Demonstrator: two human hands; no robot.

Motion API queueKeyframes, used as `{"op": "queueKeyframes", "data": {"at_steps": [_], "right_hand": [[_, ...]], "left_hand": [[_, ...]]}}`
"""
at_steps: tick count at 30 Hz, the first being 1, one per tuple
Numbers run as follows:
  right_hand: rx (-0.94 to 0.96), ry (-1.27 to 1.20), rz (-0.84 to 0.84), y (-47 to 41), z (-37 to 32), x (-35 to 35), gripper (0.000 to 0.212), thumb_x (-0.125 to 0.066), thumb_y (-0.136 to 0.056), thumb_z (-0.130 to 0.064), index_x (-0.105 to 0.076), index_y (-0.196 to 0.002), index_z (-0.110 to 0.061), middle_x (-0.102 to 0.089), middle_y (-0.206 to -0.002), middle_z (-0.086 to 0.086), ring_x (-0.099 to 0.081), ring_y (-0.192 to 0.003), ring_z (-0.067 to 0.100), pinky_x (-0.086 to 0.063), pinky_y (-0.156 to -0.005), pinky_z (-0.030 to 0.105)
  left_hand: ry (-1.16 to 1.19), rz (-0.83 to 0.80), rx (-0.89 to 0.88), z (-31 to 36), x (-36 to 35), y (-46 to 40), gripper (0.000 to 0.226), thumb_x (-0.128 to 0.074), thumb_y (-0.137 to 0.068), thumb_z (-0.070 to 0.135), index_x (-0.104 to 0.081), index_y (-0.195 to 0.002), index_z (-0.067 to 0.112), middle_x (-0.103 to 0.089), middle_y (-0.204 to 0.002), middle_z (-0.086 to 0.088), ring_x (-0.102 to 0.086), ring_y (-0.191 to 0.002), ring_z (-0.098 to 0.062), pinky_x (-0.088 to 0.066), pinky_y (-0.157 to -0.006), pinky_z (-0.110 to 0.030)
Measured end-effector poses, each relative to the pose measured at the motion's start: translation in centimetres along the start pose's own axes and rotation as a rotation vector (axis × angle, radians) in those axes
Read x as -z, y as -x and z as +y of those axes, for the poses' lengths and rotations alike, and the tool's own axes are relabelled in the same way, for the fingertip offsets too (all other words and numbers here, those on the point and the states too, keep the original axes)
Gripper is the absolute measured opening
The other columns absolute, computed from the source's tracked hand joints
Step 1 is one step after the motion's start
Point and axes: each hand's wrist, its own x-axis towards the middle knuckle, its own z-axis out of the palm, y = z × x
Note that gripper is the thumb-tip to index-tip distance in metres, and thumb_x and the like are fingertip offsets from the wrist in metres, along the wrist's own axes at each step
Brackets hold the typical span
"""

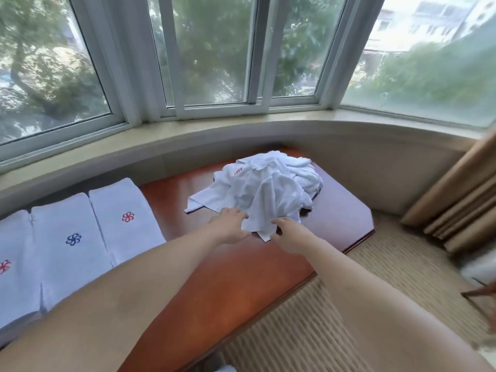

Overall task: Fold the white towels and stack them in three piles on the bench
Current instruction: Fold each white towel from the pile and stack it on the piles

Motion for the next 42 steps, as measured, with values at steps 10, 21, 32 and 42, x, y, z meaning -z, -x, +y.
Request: {"op": "queueKeyframes", "data": {"at_steps": [10,21,32,42], "right_hand": [[-0.08,-0.001,-0.063,-8.9,5.4,4.6,0.047,-0.054,-0.099,-0.032,-0.051,-0.145,-0.022,-0.048,-0.147,0.006,-0.046,-0.134,0.03,-0.042,-0.107,0.041],[-0.031,-0.002,-0.196,-19.7,9.0,5.6,0.057,-0.053,-0.098,-0.038,-0.042,-0.154,-0.026,-0.034,-0.161,-0.004,-0.045,-0.14,0.026,-0.039,-0.108,0.035],[0.292,0.079,-0.273,-34.9,15.8,7.8,0.053,-0.054,-0.099,-0.032,-0.043,-0.151,-0.029,-0.048,-0.153,-0.001,-0.053,-0.131,0.024,-0.044,-0.102,0.035],[0.474,0.005,-0.272,-40.3,15.6,9.1,0.063,-0.039,-0.091,-0.005,-0.052,-0.14,-0.041,-0.066,-0.124,-0.001,-0.064,-0.093,0.018,-0.053,-0.071,0.032]], "left_hand": [[0.135,-0.106,-0.018,0.2,0.3,-12.5,0.061,-0.054,-0.098,0.045,-0.04,-0.153,0.025,-0.036,-0.159,0.005,-0.031,-0.145,-0.025,-0.038,-0.113,-0.044],[0.203,-0.136,0.075,-0.4,-0.7,-20.6,0.062,-0.054,-0.098,0.045,-0.038,-0.154,0.024,-0.033,-0.16,0.004,-0.035,-0.144,-0.028,-0.04,-0.11,-0.043],[0.331,-0.102,0.431,2.5,-1.9,-29.6,0.071,-0.055,-0.098,0.035,-0.021,-0.16,0.021,-0.025,-0.165,-0.005,-0.038,-0.142,-0.035,-0.043,-0.108,-0.046],[0.544,-0.214,0.473,7.2,-2.4,-31.2,0.053,-0.054,-0.097,0.046,-0.046,-0.148,0.036,-0.053,-0.144,0.007,-0.054,-0.124,-0.017,-0.046,-0.101,-0.033]]}}
